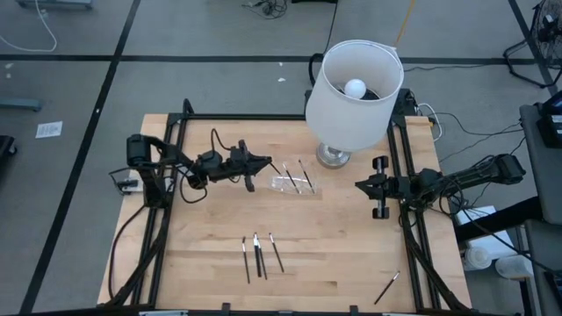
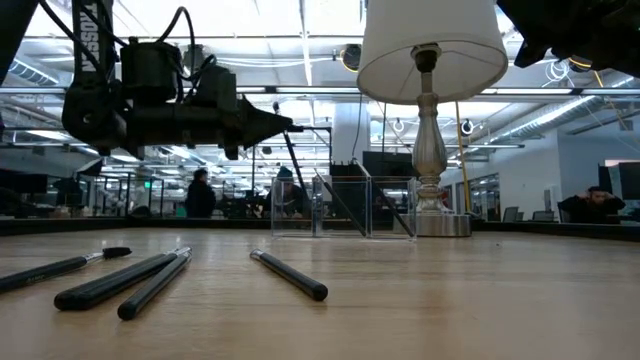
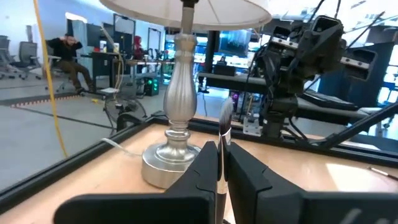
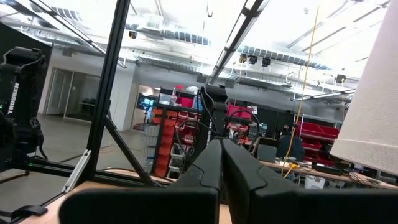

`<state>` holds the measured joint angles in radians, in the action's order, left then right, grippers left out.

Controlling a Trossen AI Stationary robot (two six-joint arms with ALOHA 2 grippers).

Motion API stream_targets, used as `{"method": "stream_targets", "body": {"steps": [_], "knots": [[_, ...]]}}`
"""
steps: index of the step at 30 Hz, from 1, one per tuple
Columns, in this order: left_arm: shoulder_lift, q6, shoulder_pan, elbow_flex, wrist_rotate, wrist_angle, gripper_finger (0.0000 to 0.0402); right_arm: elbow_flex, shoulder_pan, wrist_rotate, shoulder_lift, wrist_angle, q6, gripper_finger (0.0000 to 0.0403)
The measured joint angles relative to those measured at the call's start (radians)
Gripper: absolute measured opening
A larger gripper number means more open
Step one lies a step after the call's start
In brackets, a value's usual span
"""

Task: Pick & Place Makeup Brushes
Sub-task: Put the black eyeshadow brush into the transparent organizer

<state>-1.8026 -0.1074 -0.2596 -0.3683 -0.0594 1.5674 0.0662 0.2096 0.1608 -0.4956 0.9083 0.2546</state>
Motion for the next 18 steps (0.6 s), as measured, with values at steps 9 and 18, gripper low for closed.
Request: {"method": "stream_targets", "body": {"steps": [9, 18], "knots": [[-0.038, -0.008, 0.026, -0.003, 0.061, -0.002, 0.0015, 0.0, 0.0, 0.003, 0.0, 0.0, 0.0, 0.0], [-0.038, 0.05, 0.053, -0.007, 0.063, -0.026, 0.0015, 0.0, 0.0, 0.004, -0.001, -0.001, 0.019, 0.0]]}}
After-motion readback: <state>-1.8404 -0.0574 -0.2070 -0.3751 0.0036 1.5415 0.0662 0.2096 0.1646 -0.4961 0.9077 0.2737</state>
